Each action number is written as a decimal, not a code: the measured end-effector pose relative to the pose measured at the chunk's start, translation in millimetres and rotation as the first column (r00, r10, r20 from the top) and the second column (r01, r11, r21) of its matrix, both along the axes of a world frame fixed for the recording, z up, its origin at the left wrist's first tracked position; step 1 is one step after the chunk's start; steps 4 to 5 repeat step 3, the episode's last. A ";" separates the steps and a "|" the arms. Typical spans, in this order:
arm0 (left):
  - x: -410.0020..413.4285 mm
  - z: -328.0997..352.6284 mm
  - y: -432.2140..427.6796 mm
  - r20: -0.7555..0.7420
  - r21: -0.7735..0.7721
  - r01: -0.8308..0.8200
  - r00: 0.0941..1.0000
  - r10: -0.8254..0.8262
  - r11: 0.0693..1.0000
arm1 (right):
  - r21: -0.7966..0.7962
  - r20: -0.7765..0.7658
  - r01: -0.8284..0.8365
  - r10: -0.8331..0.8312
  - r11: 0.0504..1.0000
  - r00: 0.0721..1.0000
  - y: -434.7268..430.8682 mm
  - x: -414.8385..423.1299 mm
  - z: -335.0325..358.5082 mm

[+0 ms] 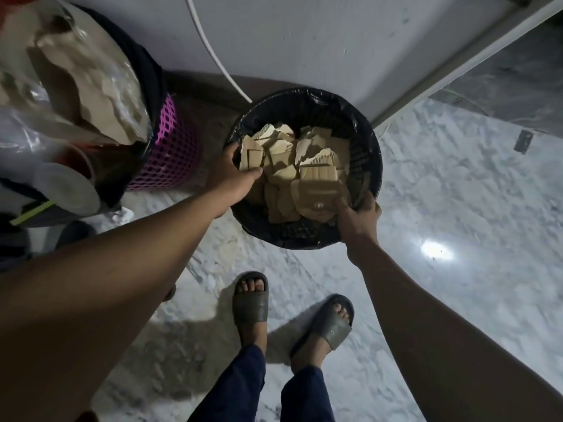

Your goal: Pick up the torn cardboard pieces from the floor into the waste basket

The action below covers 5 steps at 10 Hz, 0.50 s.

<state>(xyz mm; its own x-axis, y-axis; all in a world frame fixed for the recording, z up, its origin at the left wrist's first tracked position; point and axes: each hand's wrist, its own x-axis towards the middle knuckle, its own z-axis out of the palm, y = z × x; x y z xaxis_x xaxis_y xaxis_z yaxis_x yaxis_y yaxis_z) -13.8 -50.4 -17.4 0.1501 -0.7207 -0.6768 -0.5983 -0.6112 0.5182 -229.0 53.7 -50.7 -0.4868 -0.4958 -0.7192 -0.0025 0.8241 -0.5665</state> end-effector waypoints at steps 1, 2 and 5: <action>6.6 4.1 6.2 -0.020 0.000 -0.011 1.000 0.011 1.000 | 0.040 0.089 0.057 -0.060 0.998 0.994 0.9 2.0 2.8; 14.6 15.4 15.8 0.003 0.020 0.033 0.999 -0.033 0.999 | 0.052 0.082 0.049 -0.053 0.997 0.995 1.1 6.1 12.6; 22.6 32.0 47.0 -0.003 0.023 0.088 0.996 -0.088 0.996 | 0.032 -0.057 -0.042 0.044 0.999 0.997 23.1 20.6 36.7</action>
